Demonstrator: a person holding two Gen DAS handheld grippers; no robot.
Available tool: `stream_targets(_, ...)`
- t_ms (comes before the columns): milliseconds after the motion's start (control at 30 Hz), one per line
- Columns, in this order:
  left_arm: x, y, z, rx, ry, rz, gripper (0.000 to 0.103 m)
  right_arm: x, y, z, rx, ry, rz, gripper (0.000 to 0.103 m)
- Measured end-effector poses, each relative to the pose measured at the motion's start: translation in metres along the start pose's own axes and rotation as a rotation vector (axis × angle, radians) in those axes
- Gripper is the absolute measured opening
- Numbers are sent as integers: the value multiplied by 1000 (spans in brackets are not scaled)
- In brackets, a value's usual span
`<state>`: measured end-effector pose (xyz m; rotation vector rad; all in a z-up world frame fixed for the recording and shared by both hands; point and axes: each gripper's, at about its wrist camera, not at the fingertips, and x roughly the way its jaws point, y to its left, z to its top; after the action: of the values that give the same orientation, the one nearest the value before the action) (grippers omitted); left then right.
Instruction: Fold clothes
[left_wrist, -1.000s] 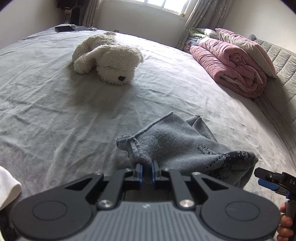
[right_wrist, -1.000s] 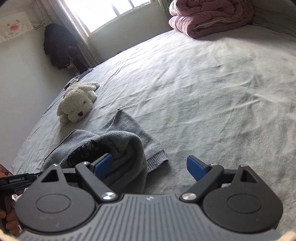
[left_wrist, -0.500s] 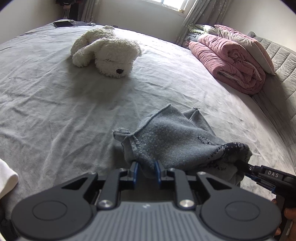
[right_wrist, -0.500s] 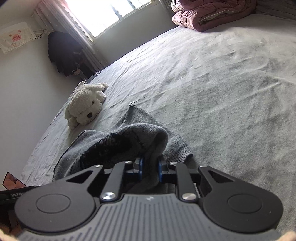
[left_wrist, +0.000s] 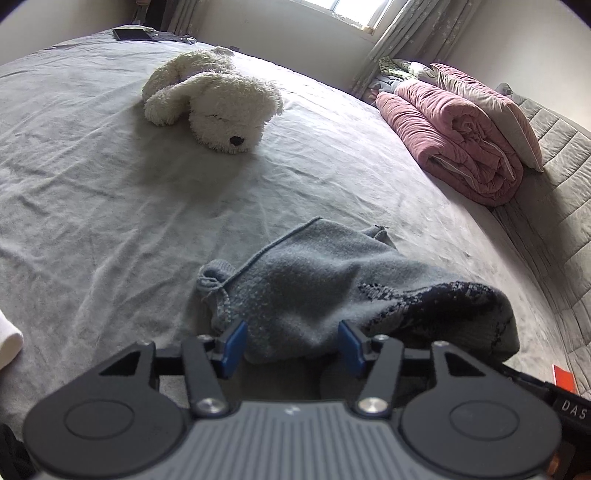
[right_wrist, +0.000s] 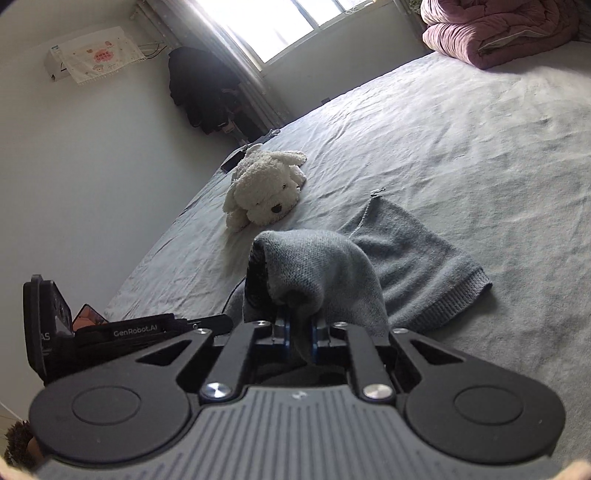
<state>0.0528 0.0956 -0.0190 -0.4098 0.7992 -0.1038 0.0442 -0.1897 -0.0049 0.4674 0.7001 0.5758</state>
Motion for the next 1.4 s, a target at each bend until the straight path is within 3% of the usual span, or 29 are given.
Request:
stream_targets(333, 7, 13, 8, -109, 35, -35, 62, 23, 37, -33, -177, 163, 63, 8)
stream_targets(533, 9, 12, 7, -106, 42, -27, 63, 34, 38, -40, -217, 213, 25, 8)
stream_targets(733, 9, 7, 6, -81, 40, -22, 66, 19, 37, -30, -216, 186, 20, 18)
stream_targets(800, 9, 5, 6, -70, 38, -18, 67, 12, 35, -27, -217, 159, 10, 29)
stream_targets(833, 8, 3, 6, -67, 38, -21, 67, 8, 34, -26, -218, 142, 2, 43)
stream_targets(867, 8, 2, 6, -63, 38, -23, 68, 5, 34, -24, -219, 124, -6, 48)
stream_targets(1167, -3, -18, 6, -36, 14, -109, 69, 4, 14, -9, -185, 9, -115, 55)
stream_targets(1267, -7, -25, 1, 11, 11, -98, 72, 13, 5, -9, -151, 6, -158, 55)
stream_targets(1400, -11, -30, -5, 51, 14, -86, 73, 15, 0, -10, -127, 8, -175, 44)
